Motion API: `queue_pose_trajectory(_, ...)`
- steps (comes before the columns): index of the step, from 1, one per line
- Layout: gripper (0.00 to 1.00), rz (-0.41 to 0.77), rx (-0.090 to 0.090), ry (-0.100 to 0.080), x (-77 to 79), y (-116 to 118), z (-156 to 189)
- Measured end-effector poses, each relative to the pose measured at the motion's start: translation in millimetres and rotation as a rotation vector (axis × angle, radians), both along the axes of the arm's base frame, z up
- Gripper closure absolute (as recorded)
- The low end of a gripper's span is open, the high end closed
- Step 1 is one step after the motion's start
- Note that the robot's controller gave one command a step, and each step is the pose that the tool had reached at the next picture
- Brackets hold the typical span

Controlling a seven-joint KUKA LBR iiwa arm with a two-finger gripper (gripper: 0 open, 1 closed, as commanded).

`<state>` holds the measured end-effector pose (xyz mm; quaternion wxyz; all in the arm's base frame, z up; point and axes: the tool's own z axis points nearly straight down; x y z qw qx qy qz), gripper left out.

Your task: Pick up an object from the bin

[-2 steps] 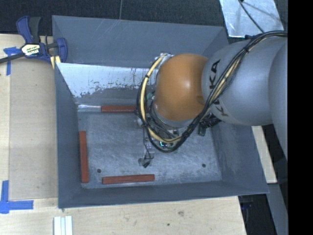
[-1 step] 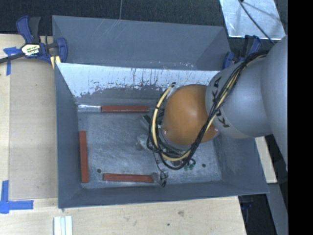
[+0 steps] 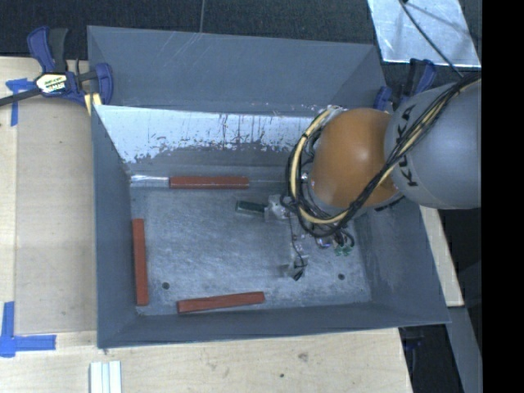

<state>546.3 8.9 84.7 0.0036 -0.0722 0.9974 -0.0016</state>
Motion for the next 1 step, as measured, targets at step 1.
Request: queue_pose_trajectory(1, 0.0, -0.134, 0.003, -0.004, 65.9, -15.1, 44.7)
